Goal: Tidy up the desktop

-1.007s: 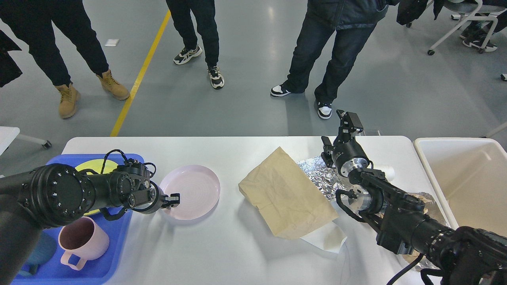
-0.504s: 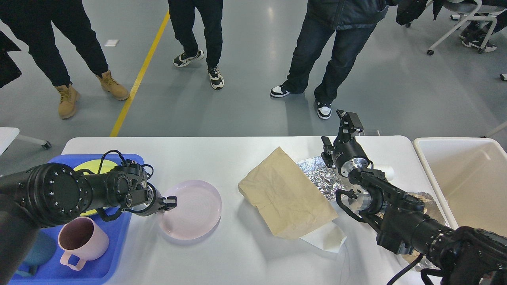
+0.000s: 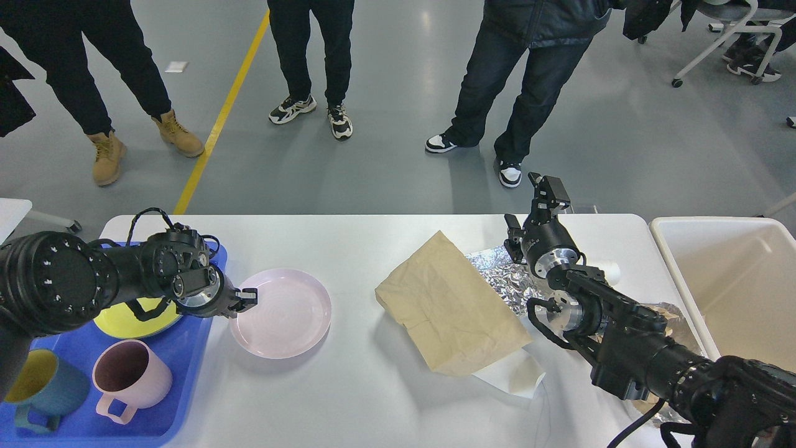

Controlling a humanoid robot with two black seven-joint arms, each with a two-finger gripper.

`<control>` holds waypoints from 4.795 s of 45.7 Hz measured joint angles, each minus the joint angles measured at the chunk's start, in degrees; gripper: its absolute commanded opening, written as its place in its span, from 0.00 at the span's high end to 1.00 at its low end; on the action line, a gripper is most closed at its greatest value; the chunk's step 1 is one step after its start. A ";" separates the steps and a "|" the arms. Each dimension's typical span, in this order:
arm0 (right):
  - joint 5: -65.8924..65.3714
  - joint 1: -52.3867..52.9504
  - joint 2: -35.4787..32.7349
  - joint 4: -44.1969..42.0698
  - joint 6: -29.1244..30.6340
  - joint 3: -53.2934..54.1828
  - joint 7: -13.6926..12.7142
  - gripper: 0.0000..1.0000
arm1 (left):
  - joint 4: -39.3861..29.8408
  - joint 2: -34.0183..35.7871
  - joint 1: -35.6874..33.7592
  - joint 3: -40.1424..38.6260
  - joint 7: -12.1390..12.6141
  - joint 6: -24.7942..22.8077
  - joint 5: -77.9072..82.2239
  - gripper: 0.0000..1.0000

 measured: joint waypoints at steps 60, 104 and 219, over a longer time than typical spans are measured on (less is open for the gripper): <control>0.00 0.00 0.00 0.00 0.00 0.00 0.00 0.00 | -0.59 22.44 -22.87 -1.42 -0.10 -25.35 -0.18 1.00; 0.00 0.00 0.00 0.00 -0.02 0.00 0.00 0.00 | 10.86 20.78 7.45 -6.55 -0.02 0.95 -2.05 1.00; 0.01 0.00 0.00 0.00 -0.01 0.00 0.00 0.00 | 21.57 4.58 6.60 -96.56 -15.79 10.73 -6.59 0.04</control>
